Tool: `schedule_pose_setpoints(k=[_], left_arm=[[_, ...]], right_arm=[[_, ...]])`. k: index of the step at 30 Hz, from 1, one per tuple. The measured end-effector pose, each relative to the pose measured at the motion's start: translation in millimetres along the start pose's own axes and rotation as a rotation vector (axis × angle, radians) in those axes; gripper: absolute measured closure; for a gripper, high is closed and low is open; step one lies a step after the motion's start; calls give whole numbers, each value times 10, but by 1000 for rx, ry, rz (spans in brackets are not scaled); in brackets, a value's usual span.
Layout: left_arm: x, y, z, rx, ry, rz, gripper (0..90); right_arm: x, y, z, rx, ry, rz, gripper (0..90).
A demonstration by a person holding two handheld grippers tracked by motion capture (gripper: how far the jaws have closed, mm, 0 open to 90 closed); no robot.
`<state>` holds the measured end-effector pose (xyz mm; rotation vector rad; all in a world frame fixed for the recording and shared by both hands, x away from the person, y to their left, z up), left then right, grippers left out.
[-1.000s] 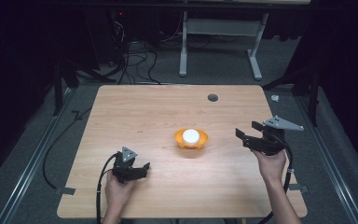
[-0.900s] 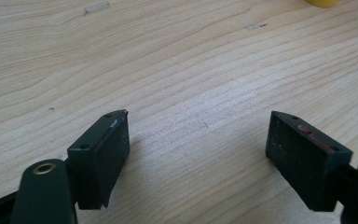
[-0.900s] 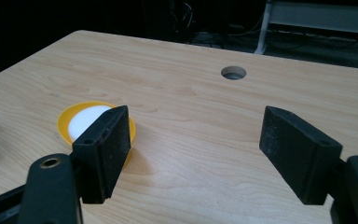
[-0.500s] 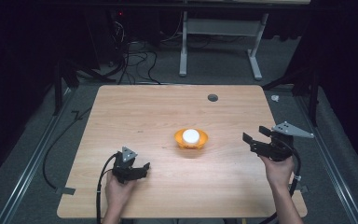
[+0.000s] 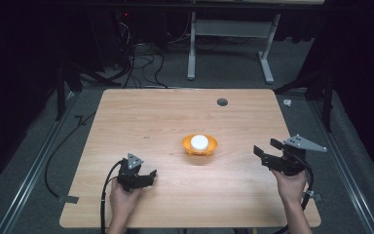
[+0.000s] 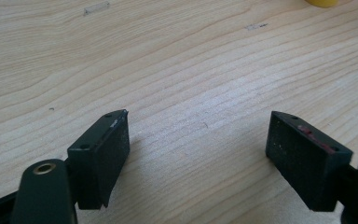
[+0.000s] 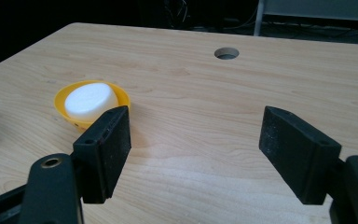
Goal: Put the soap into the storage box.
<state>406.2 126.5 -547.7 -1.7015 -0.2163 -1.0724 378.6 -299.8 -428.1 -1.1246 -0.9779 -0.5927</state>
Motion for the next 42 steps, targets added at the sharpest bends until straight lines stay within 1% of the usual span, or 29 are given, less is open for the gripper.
schedule_pose_setpoints(k=[19,20,21,32,36,42], left_arm=[[0,0,0,0,1,0,220],[0,0,0,0,1,0,220],[0,0,0,0,0,0,220],[0,0,0,0,0,0,220],[0,0,0,-1,0,0,220],[0,0,0,-1,0,0,220]], right_arm=[[-195,21,20,12,24,18,257],[-204,23,26,13,31,21,257],[-210,27,27,14,26,20,258],[-288,103,98,28,32,42,259],[-311,138,118,32,24,51,259],[-347,189,167,41,27,63,260]])
Point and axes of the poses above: each handheld gripper's, and its own axes: y roughly forward along the jaws, x roughly out of its top, z roughly to its left, the point moved 6 cm from there along y, roughly forward along the jaws, and after that the axes turned 1 degree about -x, right-handed, at the moved point
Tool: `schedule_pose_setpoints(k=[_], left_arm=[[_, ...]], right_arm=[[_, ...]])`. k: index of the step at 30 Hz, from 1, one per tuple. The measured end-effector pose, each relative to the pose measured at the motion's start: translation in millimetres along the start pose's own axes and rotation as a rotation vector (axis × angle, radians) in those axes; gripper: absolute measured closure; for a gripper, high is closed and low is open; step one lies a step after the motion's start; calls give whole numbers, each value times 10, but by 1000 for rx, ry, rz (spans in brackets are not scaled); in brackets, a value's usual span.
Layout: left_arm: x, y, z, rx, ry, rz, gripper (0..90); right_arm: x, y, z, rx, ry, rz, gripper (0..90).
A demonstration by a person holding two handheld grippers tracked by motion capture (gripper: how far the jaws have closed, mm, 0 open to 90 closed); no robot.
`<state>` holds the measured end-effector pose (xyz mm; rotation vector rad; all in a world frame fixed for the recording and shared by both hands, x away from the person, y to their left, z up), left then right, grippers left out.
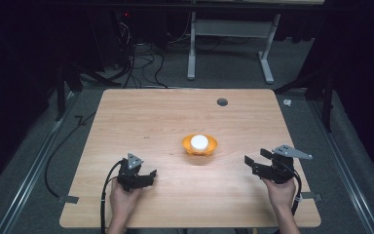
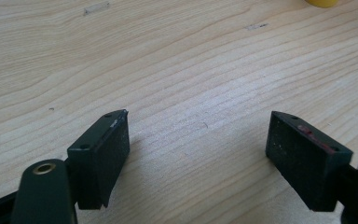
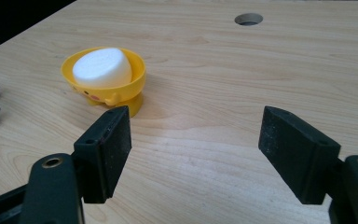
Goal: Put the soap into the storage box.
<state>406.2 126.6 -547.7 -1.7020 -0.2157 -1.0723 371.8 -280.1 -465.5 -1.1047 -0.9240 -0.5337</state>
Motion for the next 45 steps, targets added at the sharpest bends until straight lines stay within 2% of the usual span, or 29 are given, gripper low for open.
schedule_pose_setpoints(k=[16,32,41,45], left_arm=[[0,0,0,0,0,0,221],[0,0,0,1,1,0,220],[0,0,0,1,1,0,220],[0,0,0,0,0,0,221]], right_arm=[[-87,169,81,15,-19,31,262],[-177,287,103,13,-8,57,264],[-192,363,109,3,-6,68,266],[-210,410,101,-14,-24,82,269]])
Point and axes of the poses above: each handheld gripper's, and its own axes: y roughly forward along the jaws, x roughly out of its top, z roughly to its left, the point moved 6 cm from there along y, roughly forward along the jaws, and after that the axes turned 1 degree about -x, right-handed, at the moved point
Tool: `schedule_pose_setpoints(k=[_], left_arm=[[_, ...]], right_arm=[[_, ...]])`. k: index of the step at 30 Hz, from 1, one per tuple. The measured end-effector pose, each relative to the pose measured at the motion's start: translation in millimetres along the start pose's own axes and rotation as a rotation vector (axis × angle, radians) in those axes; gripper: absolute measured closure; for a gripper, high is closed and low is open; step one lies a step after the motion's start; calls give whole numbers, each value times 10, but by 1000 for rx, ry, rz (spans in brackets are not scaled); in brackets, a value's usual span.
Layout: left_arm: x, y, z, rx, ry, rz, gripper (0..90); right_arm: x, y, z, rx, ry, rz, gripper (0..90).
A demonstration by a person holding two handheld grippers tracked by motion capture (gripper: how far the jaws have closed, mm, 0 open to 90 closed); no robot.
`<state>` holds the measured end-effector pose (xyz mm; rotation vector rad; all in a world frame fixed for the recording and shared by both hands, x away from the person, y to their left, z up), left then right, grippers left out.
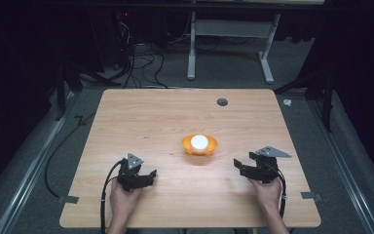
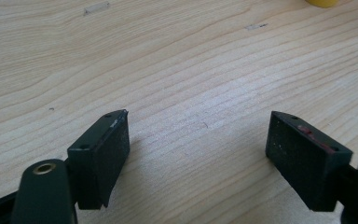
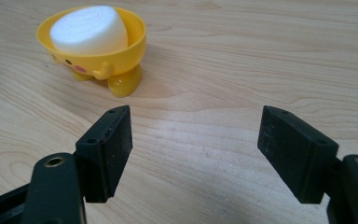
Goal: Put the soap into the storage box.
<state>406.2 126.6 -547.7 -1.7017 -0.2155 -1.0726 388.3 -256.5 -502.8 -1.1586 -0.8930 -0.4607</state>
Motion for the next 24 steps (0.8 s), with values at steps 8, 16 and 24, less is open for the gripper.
schedule_pose_setpoints(k=[8,16,24], left_arm=[[0,0,0,0,0,0,221],[0,0,0,0,0,0,220],[0,0,0,0,1,0,220]], right_arm=[[-45,86,13,-13,-9,24,270],[-80,165,10,-34,-23,50,271],[-131,268,22,-64,-57,86,271]])
Point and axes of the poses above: each handheld gripper's, and its own axes: y roughly forward along the jaws, x roughly out of its top, z roughly to its left, the point moved 6 cm from there along y, roughly forward along the jaws, and after that the axes turned 1 degree about -x, right-handed, at the moved point
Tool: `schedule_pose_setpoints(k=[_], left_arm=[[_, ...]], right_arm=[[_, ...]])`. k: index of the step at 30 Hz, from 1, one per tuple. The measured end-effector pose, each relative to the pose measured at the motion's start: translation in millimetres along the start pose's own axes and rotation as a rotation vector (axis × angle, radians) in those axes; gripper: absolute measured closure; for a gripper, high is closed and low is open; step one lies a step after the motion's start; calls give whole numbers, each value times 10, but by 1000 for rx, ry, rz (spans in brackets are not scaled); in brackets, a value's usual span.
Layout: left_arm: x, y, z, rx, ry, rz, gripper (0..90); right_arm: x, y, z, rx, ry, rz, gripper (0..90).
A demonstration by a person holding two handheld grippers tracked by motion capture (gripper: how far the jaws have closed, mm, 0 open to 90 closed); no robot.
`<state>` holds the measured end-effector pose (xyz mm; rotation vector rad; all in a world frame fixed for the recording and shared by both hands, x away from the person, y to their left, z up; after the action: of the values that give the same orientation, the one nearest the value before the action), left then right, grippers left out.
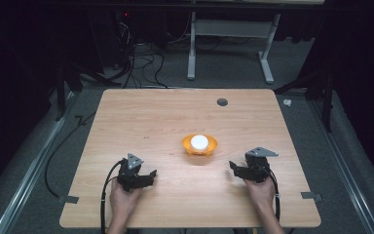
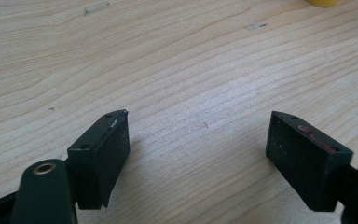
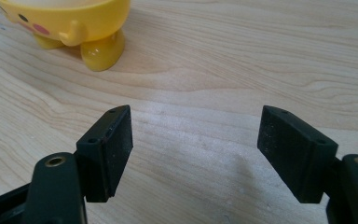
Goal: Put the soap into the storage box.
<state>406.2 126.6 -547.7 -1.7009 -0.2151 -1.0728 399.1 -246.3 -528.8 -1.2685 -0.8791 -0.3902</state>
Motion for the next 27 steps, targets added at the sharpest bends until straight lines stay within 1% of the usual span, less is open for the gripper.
schedule_pose_setpoints(k=[3,7,14,19,27], left_arm=[[0,0,0,0,0,0,220],[0,0,0,0,0,0,220],[-1,-1,-1,0,-1,0,220],[-1,-1,-1,1,0,0,219],[-2,-1,-2,2,-2,-1,219]], right_arm=[[-26,31,8,-8,-6,14,271],[-55,74,13,-33,-25,35,271],[-82,120,24,-56,-50,54,269],[-85,137,6,-58,-38,53,255],[-85,140,7,-56,-40,53,251]])
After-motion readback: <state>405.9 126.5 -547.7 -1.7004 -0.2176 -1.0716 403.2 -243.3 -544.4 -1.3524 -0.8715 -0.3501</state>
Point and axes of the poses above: each handheld gripper's, and its own axes: y roughly forward along the jaws, x roughly out of its top, z roughly to its left, the point moved 6 cm from there along y, roughly forward along the jaws, and after that the axes turned 1 degree about -x, right-handed, at the moved point
